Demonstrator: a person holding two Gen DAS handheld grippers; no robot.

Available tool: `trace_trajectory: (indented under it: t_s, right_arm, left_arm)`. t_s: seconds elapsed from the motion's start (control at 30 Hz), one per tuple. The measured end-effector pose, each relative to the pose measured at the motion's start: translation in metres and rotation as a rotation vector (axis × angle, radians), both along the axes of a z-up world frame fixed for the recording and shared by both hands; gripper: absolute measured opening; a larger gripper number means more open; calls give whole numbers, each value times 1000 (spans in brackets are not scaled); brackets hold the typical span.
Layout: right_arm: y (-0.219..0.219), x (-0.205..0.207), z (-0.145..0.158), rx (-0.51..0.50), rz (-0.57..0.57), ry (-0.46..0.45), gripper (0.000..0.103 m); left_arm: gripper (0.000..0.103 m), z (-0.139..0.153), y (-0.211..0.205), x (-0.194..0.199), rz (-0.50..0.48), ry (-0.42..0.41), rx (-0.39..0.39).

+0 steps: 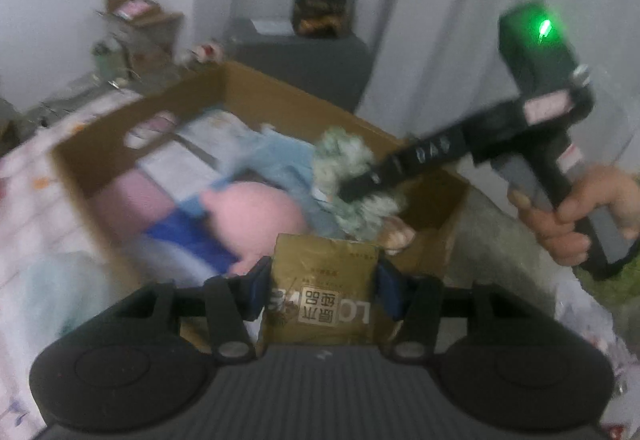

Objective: Organize soft objects
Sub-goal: 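Carry the scrunchie with the right gripper into the box while the left gripper carries the gold packet there, then open both grippers to drop the scrunchie and gold packet in the box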

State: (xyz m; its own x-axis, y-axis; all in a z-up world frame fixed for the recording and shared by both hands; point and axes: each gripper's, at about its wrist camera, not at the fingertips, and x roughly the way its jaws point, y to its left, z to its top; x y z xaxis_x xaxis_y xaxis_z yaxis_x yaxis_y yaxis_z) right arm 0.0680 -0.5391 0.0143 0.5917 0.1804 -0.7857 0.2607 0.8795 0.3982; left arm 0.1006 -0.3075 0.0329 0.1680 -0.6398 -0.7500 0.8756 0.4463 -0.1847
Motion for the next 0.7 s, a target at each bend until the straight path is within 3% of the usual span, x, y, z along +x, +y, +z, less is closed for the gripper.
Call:
trace_trajectory:
  t_s: [0.2, 0.33, 0.4, 0.53, 0.7]
  right_arm:
    - [-24, -7, 3, 27, -44, -41, 27]
    - [-36, -13, -2, 48, -65, -49, 27]
    - [-39, -15, -5, 56, -71, -50, 27]
    - [-43, -19, -9, 68, -80, -51, 27]
    - [-40, -20, -11, 102, -74, -56, 28]
  left_arm:
    - [55, -31, -55, 1, -74, 93, 70]
    - [55, -48, -74, 3, -82, 95, 106]
    - [56, -55, -81, 6, -88, 119, 123]
    - [72, -62, -84, 11, -74, 173, 139]
    - [73, -52, -74, 15, -41, 163, 132]
